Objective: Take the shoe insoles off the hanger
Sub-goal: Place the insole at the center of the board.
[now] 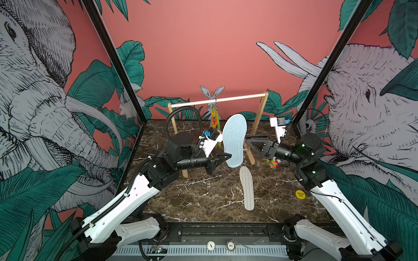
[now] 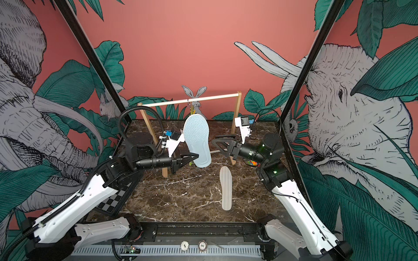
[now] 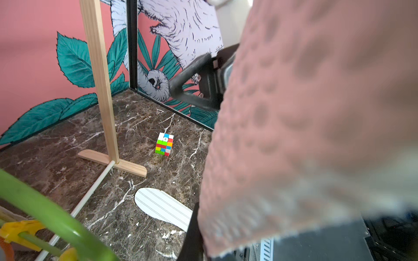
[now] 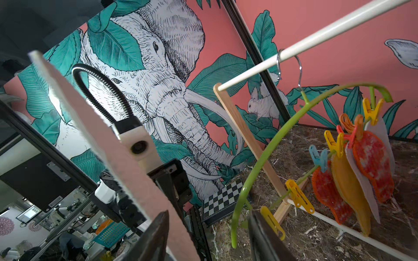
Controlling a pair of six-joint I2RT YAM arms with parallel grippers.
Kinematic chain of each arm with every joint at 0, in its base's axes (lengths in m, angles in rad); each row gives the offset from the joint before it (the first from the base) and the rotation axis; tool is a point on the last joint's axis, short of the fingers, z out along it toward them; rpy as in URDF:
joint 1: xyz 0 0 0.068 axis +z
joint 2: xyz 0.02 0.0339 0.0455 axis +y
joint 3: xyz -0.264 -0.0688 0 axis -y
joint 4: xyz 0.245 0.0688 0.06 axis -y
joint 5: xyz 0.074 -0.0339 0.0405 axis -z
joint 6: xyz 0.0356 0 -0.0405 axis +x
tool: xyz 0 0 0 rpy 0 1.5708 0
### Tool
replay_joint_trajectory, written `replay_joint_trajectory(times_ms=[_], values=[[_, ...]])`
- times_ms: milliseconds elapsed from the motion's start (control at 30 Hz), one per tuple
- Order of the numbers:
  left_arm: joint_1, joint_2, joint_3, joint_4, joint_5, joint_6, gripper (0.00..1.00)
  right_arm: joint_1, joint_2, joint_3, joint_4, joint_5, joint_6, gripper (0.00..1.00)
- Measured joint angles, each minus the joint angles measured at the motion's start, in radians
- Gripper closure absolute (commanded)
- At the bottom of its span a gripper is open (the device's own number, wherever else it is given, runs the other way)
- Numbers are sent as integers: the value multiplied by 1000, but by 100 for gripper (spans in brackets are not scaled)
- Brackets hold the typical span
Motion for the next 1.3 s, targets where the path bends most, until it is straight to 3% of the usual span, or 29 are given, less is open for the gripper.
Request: replay_joint_trajectory(times_ms=[333, 700, 1100, 1300], values=[[47, 74, 27, 21, 101, -43, 100, 0, 17, 8, 41, -33, 31, 52], [49, 98, 40, 32, 157, -60, 100, 5, 60, 8, 86, -54, 69, 69], [49, 107, 50, 32, 168, -69, 100, 24, 65, 8, 115, -47, 79, 100], [49, 106, 52, 41, 150, -67, 43, 27, 65, 8, 105, -14, 78, 100]])
